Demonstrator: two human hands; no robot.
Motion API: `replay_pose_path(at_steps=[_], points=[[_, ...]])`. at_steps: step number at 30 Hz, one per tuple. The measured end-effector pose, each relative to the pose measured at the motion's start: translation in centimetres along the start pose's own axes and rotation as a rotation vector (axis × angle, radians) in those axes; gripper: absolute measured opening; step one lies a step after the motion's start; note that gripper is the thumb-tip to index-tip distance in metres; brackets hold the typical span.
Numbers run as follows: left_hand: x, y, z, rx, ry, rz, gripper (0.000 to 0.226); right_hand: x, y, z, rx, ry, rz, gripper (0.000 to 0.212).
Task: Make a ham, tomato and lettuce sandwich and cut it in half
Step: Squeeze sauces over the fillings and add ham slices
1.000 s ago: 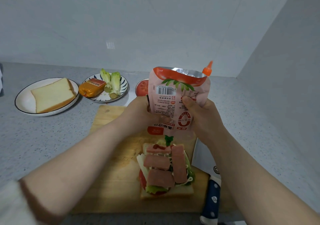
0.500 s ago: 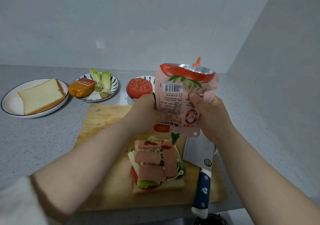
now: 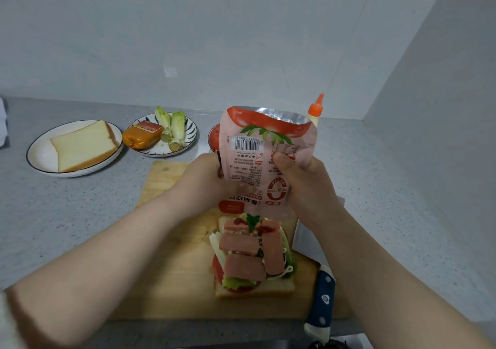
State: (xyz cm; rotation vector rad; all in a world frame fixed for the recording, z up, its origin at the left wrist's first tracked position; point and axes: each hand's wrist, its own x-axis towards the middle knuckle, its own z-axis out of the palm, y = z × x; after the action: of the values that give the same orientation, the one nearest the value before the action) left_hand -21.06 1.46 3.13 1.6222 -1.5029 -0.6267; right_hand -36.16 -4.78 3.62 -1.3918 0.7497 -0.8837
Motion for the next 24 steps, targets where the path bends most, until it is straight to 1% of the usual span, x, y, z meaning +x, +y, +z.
replay_pose_path(at_steps=[4,10,16,21,24], points=[[-0.9,-0.5,-0.9,-0.043,0.012,-0.007,0.040,-0.1,0.4,1.1,-0.026,-0.011,-0.006,0.020],[-1.5,-1.0,-1.4,-0.067,0.017,-0.019,0.038,-0.2,0.8,1.7,-0.038,-0.019,-0.012,0.025],[-1.1,-0.6,-0.5,-0.069,-0.004,-0.028,0.037,-0.4,0.9,0.9,0.061,-0.019,-0.011,0.021],[-0.5,0.0,1.2,-0.076,-0.072,-0.013,0.040,-1.0,0.7,-1.1,0.062,0.000,-0.022,0.017],[-0.1,0.5,2.1,-0.077,-0.079,0.000,0.039,-1.5,0.6,-2.1,0.060,0.006,-0.039,0.017]])
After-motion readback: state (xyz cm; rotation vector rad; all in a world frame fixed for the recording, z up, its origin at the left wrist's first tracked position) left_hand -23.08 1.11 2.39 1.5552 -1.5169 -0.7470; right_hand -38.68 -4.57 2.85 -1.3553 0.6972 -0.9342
